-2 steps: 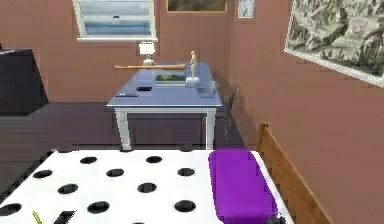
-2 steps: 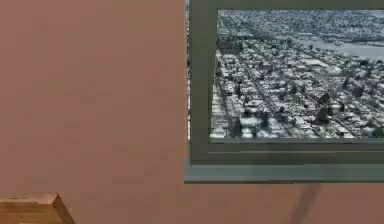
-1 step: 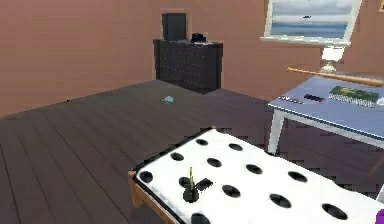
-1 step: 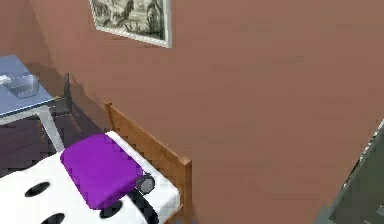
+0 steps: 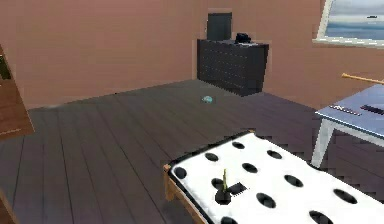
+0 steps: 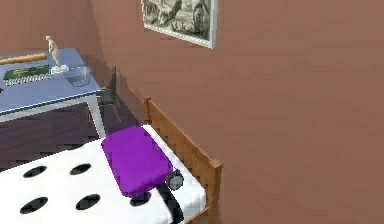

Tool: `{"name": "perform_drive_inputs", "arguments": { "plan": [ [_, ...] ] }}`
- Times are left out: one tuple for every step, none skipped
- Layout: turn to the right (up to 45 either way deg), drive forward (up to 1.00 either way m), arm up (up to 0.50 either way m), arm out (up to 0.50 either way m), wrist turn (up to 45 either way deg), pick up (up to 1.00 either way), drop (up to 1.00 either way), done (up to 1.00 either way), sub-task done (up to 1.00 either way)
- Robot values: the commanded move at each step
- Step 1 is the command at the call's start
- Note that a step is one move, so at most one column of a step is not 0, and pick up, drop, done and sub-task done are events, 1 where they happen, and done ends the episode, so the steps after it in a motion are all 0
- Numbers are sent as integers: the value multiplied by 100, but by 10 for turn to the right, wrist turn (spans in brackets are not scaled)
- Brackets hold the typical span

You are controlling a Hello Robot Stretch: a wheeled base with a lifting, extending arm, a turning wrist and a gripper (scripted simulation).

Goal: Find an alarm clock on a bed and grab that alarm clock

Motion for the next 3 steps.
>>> {"name": "perform_drive_inputs", "arguments": {
  "plan": [
    [0,0,50,0,0,0,0,0,0],
    [0,0,0,50,0,0,0,0,0],
    [0,0,0,0,450,0,0,0,0]
  ]
}}
